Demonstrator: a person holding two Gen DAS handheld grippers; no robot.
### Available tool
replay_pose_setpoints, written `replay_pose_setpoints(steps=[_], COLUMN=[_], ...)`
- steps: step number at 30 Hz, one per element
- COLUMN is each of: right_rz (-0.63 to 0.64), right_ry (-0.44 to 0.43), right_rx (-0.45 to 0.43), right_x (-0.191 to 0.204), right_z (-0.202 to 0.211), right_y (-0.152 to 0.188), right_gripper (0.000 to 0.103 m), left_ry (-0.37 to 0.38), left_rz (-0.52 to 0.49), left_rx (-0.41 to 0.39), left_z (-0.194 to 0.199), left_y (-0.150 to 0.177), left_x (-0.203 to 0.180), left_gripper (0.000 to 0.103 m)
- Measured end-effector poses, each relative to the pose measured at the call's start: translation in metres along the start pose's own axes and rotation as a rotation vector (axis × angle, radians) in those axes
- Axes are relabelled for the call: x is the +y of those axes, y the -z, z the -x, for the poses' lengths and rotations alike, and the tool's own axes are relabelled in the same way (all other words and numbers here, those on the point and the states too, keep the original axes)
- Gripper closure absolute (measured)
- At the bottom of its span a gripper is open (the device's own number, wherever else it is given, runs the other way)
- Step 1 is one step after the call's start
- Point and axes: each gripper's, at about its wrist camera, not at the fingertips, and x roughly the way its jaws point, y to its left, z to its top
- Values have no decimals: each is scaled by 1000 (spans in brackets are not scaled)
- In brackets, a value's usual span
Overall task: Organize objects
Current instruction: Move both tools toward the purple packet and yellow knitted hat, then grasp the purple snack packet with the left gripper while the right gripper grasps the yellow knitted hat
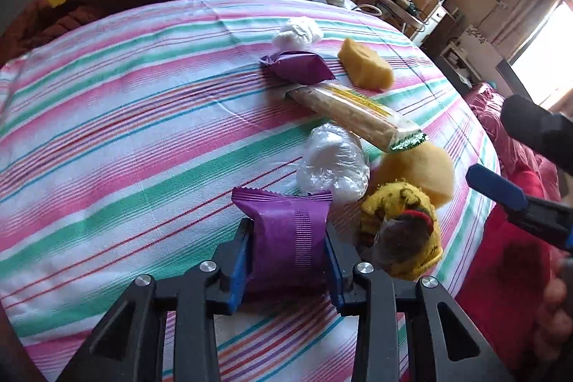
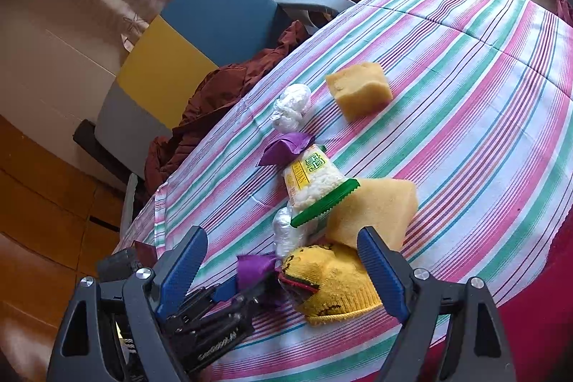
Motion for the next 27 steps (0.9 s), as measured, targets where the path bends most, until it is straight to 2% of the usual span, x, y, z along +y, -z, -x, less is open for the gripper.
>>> replay_pose_setpoints(steps=[7,12,20,24,27], right_rz=[25,45,122,161,175], right_ry=[38,85,220,295,317], right_rx=[55,110,301,338,352], right_x=[3,6,16,20,20], right_z=[-11,-20,-56,-65,-69], right_y=[0,2,10,14,16], right_gripper=[16,16,16,17,17], left_ry=[-35,-43,-22,-18,-14], left_rz=[-77,-80,-54,-60,-64], left_rx=[-51,-73,-75,-84,-90], left_z=[24,39,47,48,49], left_y=[36,61,72,74,75], left_x=[11,19,26,27,27], left_gripper=[67,68,67,66,66])
